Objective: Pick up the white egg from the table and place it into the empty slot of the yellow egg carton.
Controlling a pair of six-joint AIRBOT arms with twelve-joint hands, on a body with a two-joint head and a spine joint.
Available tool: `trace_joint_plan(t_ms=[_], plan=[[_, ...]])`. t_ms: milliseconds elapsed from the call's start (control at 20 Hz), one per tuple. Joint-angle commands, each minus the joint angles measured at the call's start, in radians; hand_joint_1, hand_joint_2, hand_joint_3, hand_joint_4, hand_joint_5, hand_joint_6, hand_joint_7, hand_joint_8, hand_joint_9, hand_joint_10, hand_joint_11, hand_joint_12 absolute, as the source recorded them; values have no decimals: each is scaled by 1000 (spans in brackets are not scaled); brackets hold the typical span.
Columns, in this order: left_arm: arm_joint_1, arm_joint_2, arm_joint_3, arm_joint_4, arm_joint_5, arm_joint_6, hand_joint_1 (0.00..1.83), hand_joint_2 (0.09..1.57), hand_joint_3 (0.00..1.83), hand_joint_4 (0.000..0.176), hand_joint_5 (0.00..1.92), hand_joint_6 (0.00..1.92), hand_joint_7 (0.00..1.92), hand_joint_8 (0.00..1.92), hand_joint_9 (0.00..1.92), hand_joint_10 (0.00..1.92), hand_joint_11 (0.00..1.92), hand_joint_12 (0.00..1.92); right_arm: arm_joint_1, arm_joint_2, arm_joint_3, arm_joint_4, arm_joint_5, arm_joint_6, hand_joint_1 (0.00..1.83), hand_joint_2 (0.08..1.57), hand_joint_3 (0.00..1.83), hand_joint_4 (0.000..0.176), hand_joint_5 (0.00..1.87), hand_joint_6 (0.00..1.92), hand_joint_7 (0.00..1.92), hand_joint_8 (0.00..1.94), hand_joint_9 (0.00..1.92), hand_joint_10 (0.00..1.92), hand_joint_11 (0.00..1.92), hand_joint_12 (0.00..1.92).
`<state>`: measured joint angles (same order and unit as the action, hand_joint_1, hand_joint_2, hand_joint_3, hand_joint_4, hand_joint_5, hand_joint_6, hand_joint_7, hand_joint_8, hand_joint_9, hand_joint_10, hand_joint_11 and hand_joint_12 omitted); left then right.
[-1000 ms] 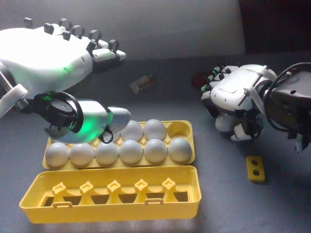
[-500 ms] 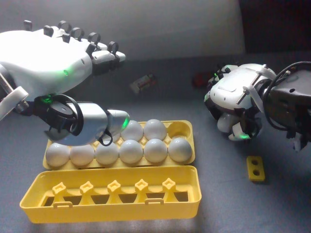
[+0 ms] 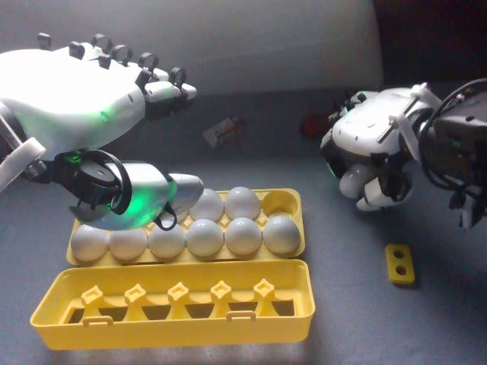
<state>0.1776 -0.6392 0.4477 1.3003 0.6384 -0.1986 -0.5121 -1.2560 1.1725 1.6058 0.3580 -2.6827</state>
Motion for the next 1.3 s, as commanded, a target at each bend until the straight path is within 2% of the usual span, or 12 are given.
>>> trace_joint_plan(t_ms=[0, 150, 250, 400, 550, 700, 800, 900, 950, 1000, 1200, 1250], plan=[[-9, 3, 0, 63, -11, 6, 137, 1289, 0, 43, 127, 1, 108, 1, 119, 0, 0, 586, 16, 2, 1, -25, -1, 0, 1119, 1168, 1, 0, 870, 1183, 459, 28, 180, 82, 0, 370], [-9, 3, 0, 63, -13, 6, 137, 1288, 0, 42, 128, 1, 109, 1, 119, 0, 0, 585, 32, 12, 1, -24, -32, 34, 1118, 1169, 2, 0, 869, 1185, 459, 27, 180, 83, 0, 370], [-12, 3, 0, 63, -13, 6, 137, 1288, 0, 42, 128, 1, 109, 1, 120, 0, 0, 585, 46, 28, 1, -24, -110, 104, 1117, 1169, 2, 0, 867, 1188, 459, 26, 183, 86, 0, 373], [-19, 2, 0, 63, -13, 6, 132, 1290, 1, 43, 126, 0, 104, 1, 120, 0, 0, 585, 66, 42, 22, -26, -237, 281, 1116, 1170, 2, 0, 866, 1189, 460, 25, 183, 87, 0, 377], [-21, 1, -1, 63, -13, 6, 130, 1290, 1, 43, 126, 0, 104, 1, 120, 0, 0, 585, 92, 30, 59, -26, -331, 383, 1116, 1169, 2, 0, 867, 1191, 459, 24, 177, 86, 0, 377], [-21, 1, -3, 63, -11, 6, 129, 1290, 1, 43, 127, 0, 104, 1, 120, 1, 0, 585, 115, 25, 76, -25, -402, 414, 1111, 1174, 3, 0, 858, 1204, 452, 18, 175, 90, 0, 366], [-26, 1, -3, 63, -9, 6, 127, 1291, 1, 43, 127, 0, 105, 1, 120, 1, 0, 586, 120, 26, 76, -25, -410, 413, 1111, 1175, 3, 0, 857, 1207, 452, 17, 174, 91, 0, 366], [-28, 1, -3, 63, -7, 6, 126, 1291, 1, 43, 127, 0, 104, 1, 120, 0, 0, 586, 126, 26, 76, -24, -408, 450, 1110, 1175, 3, 0, 857, 1207, 452, 16, 173, 92, 0, 370], [-29, 0, -3, 63, -7, 6, 125, 1291, 1, 43, 127, 0, 105, 1, 118, 0, 0, 586, 132, 26, 73, -24, -378, 482, 1110, 1175, 3, 0, 857, 1207, 452, 16, 173, 92, 0, 370], [-29, 0, -4, 63, -7, 6, 121, 1292, 1, 43, 127, 0, 105, 1, 115, 0, 0, 586, 143, 29, 54, -25, -285, 490, 1110, 1175, 3, 0, 857, 1207, 452, 16, 173, 93, 0, 370], [-29, 0, -8, 63, -8, 7, 119, 1293, 1, 43, 129, 1, 104, 0, 114, 0, 0, 586, 172, 48, 12, -28, -205, 524, 1110, 1176, 2, 0, 855, 1209, 455, 13, 172, 101, 0, 413], [-29, 0, -9, 63, -8, 8, 120, 1293, 1, 43, 130, 1, 104, 0, 114, 0, 0, 586, 165, 50, -4, -126, -175, 612, 1110, 1176, 2, 0, 854, 1209, 455, 12, 172, 102, 0, 422]])
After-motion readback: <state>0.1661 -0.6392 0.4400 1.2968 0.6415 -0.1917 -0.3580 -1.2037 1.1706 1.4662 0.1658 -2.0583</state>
